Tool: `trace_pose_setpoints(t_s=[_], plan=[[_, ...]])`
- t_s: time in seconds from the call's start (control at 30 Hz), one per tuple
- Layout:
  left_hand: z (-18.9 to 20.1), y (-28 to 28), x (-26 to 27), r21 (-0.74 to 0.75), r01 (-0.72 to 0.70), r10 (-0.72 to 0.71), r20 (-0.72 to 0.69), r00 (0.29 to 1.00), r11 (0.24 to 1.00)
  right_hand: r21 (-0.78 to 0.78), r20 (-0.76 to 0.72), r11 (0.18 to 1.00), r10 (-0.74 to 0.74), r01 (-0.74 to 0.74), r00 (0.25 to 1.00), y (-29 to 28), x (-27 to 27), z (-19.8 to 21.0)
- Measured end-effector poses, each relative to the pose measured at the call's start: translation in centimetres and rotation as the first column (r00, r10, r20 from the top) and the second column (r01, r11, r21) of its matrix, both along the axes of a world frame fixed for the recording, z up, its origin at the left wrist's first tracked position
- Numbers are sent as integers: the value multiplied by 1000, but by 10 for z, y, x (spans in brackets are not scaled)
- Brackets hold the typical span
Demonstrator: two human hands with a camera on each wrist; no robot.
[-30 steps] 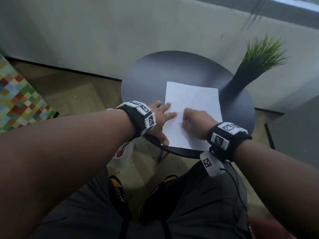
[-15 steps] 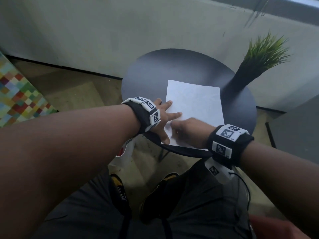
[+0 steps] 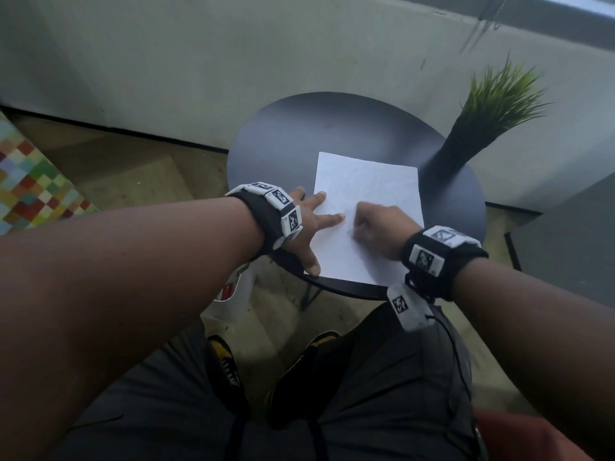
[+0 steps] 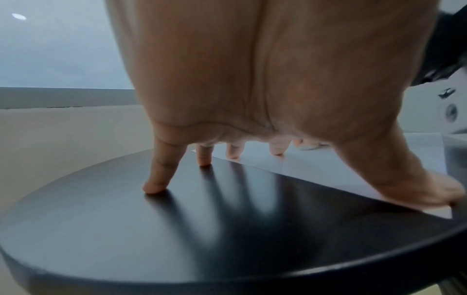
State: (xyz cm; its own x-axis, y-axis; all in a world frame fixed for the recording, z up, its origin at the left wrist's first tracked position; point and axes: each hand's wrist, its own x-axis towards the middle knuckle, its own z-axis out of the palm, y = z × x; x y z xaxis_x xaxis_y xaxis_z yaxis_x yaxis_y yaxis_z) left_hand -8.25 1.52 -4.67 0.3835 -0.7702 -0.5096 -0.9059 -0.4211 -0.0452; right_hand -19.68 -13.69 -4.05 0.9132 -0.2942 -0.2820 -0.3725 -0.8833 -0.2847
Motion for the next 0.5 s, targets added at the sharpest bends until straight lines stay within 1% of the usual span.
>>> trace_pose_setpoints(t_s=[0.03,0.07,0.1,0.2,0.27,0.4,0.5], plan=[[1,0,-1,1,-4,4,2,1000,1000,5,1,994,-114,114,994,-11,3,0],[2,1,-1,-1,-12,12,-1,1000,1000,12,-12,985,-172,172,985,-18,6,-1],[4,1,-1,-9,-25,25,-8,1000,1000,18,-23,981,-193,193,981,-21,7,-3],[11,2,3,-68,-65,63,-27,998,996,35,-10,980,-193,194,981,-16,5,-3],[11,3,6,-89,-70,69,-15,997,994,23,-18,985,-171,171,985,-12,1,-2],[6,8,1,-51,-76,75,-31,997,996,-31,-71,992,-121,120,990,-14,-3,1],[0,10,-3,-36,-68,66,-60,996,997,2,-58,986,-169,169,984,-16,1,3]])
